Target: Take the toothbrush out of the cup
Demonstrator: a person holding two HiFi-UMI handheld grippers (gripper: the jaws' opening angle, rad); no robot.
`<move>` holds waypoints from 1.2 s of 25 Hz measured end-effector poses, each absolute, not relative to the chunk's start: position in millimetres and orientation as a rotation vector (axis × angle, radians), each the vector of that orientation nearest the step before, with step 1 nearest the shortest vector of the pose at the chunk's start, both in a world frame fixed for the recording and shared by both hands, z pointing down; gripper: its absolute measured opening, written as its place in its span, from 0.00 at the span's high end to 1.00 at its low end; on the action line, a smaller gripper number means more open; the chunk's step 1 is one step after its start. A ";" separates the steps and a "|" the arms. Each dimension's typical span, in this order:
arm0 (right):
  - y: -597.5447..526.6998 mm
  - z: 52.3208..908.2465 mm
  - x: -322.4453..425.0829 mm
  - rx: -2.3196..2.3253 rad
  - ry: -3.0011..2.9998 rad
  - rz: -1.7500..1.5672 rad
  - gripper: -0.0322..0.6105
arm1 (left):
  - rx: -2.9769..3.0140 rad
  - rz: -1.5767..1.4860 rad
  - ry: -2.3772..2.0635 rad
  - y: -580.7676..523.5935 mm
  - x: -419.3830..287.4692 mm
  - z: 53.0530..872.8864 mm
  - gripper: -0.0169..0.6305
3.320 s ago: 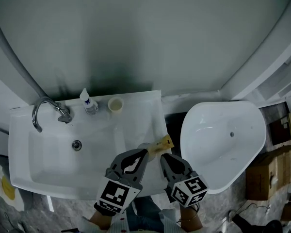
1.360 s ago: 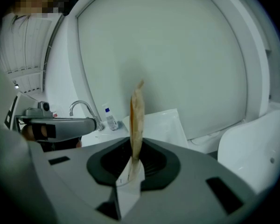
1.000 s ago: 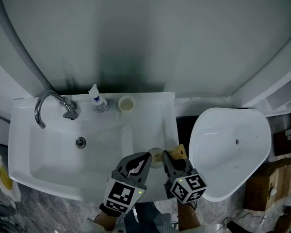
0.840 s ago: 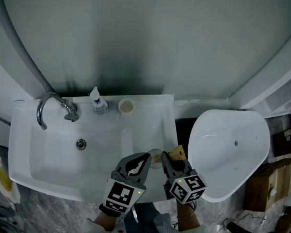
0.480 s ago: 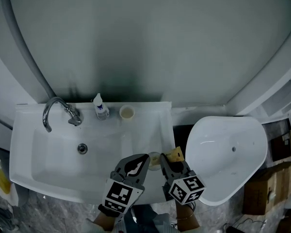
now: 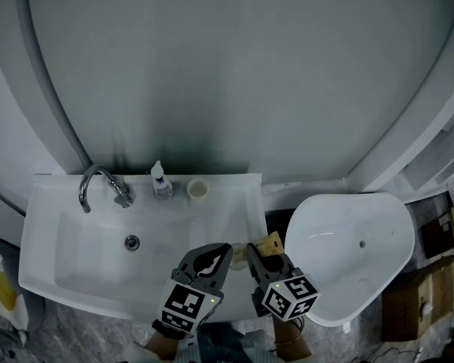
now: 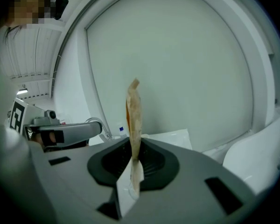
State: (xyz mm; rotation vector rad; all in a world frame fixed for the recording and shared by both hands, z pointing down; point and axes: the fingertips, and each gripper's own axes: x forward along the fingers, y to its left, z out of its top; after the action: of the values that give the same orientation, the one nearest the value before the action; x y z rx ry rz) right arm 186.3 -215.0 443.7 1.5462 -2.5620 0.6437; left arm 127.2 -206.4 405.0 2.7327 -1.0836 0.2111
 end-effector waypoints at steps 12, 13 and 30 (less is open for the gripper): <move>-206.7 379.0 186.6 1.545 -2.695 0.489 0.87 | 2.776 0.092 -1.098 -204.2 120.1 361.9 0.95; -205.3 373.7 187.0 1.544 -2.707 0.476 0.86 | 2.778 0.079 -1.097 -203.9 119.2 358.0 0.95; -163.8 300.8 195.5 1.555 -2.837 0.288 0.87 | 2.862 -0.059 -1.026 -183.4 120.7 307.2 0.95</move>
State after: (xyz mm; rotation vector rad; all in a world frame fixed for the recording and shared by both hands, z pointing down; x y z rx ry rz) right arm 195.5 -163.8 300.8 1.5547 -2.8373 0.2882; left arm 120.7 -183.4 307.2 2.8623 -1.0257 -0.0590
